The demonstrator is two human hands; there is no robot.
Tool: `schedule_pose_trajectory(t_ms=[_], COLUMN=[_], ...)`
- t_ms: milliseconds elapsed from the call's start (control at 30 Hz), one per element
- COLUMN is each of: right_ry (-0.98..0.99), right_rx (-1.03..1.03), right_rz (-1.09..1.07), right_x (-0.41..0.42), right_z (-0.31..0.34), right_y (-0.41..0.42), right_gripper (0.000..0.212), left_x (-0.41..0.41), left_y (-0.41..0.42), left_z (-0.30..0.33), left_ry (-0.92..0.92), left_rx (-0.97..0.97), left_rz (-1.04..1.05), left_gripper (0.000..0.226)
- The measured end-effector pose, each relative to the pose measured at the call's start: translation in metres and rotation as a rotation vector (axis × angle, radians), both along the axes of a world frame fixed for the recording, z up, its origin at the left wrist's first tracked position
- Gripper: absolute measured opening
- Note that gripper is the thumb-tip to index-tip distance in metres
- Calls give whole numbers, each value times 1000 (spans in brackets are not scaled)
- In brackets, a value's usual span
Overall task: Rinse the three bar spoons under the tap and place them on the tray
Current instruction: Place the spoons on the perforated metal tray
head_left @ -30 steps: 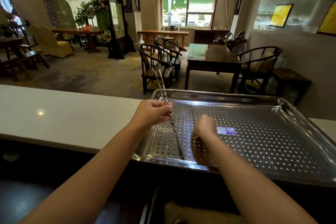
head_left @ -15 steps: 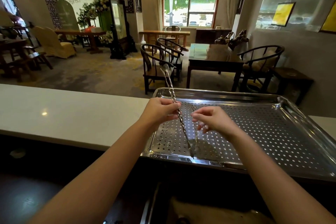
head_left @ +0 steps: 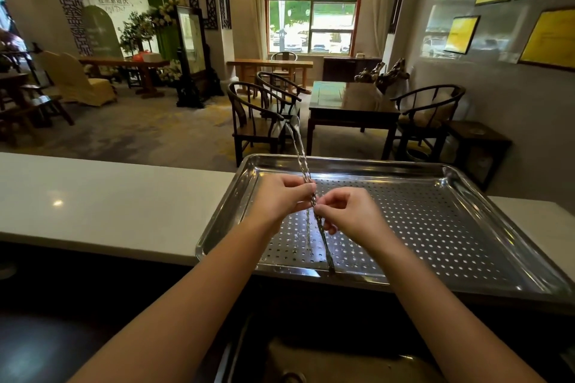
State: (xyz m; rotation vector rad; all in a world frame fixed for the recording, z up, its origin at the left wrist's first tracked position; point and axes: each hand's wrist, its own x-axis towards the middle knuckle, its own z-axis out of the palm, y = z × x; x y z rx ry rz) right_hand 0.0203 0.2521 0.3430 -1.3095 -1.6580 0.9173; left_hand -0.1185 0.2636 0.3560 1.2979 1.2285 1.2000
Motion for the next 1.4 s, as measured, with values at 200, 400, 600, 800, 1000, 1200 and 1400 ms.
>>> schedule_pose_trajectory(t_ms=[200, 400, 600, 800, 1000, 1200, 1400], right_ry=[-13, 1, -17, -183, -374, -551, -606], right_rx=[13, -61, -175, -284, -347, -327, -297], right_rz=[-28, -50, -181, -256, -319, -367, -398], right_x=[9, 31, 71, 73, 58, 53, 55], right_z=[-7, -1, 10, -18, -45, -62, -77], right_y=[-1, 0, 27, 61, 83, 86, 91], right_gripper=[17, 12, 12, 12, 12, 2, 4], left_x=[10, 13, 6, 2, 2, 2, 2], left_y=[-6, -10, -9, -3, 3, 9, 11], left_z=[-1, 2, 9, 10, 6, 4, 2], left_ry=[-11, -29, -91, -93, -58, -30, -30], left_rx=[-25, 1, -2, -17, -18, -19, -29], left_rz=[35, 92, 139, 155, 157, 160, 161], left_gripper=[11, 8, 8, 6, 9, 18, 20])
